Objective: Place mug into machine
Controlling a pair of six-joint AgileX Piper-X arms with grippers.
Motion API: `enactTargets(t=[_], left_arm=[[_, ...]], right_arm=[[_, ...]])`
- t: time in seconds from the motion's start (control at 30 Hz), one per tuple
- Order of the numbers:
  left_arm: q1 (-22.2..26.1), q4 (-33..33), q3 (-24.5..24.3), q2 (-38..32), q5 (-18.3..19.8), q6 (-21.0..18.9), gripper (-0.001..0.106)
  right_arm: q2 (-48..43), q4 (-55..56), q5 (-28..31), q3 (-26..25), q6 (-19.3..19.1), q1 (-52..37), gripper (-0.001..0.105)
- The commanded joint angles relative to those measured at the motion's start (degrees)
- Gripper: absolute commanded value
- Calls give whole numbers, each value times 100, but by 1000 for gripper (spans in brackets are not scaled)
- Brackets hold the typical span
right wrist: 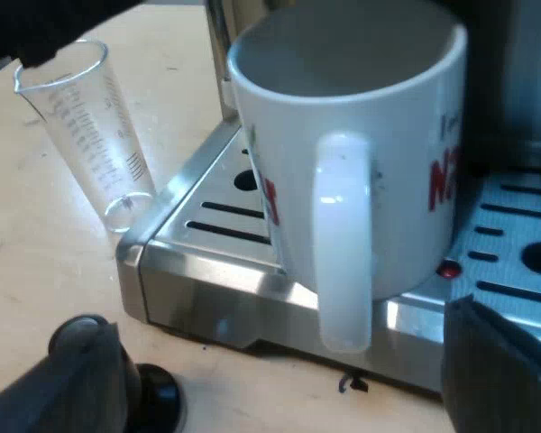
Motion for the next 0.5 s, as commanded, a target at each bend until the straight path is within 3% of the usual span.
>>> enactTargets(t=[0.03, 0.13, 0.4, 0.5], left_arm=[[-16, -83, -9, -2, -56, -82, 71], [-16, -83, -9, -2, -56, -82, 71], [-16, -44, -9, -2, -45, -82, 71], [-16, -44, -9, -2, -45, -82, 71]], right_arm=[[185, -402, -12, -92, -377, 0, 72], [372, -502, 31, -165, -690, 0, 72], [610, -661, 0, -449, -668, -461, 72], [647, -756, -295, -500, -671, -647, 72]])
